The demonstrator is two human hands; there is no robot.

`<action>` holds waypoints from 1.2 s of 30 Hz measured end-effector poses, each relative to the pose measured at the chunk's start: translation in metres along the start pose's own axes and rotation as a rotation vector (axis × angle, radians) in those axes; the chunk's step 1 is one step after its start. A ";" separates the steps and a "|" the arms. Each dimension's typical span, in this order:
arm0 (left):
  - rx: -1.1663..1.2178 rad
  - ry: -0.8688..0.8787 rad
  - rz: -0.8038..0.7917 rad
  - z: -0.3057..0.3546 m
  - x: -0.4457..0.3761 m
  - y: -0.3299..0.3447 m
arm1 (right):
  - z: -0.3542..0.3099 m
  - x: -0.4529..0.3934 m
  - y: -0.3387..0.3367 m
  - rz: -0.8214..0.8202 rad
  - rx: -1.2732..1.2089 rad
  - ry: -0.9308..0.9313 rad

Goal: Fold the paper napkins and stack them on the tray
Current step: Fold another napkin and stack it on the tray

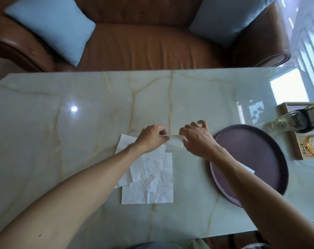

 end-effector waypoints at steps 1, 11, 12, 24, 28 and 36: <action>0.047 -0.008 -0.001 0.001 0.004 -0.005 | 0.005 0.003 -0.007 -0.022 -0.023 0.026; 0.331 -0.006 -0.106 0.020 0.050 -0.046 | 0.002 0.023 -0.076 -0.158 -0.535 0.134; 0.354 0.007 -0.113 0.024 0.051 -0.046 | -0.004 0.024 -0.081 -0.161 -0.562 0.124; 0.612 0.101 -0.013 0.058 0.077 -0.055 | -0.014 0.040 -0.106 0.063 -0.689 0.140; 0.627 0.119 0.070 0.065 0.079 -0.062 | -0.023 0.061 -0.113 0.063 -0.651 -0.025; 0.488 0.126 0.187 0.071 0.082 -0.070 | -0.020 0.071 -0.111 0.137 -0.611 0.090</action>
Point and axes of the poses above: each hand's wrist, its own x-axis away from the middle knuckle, its own y-axis out of the palm, z = x × y, the point moved 3 cm from there along -x, towards the middle knuckle, and after that the axes turned 10 degrees about y, right-handed, at the moved point
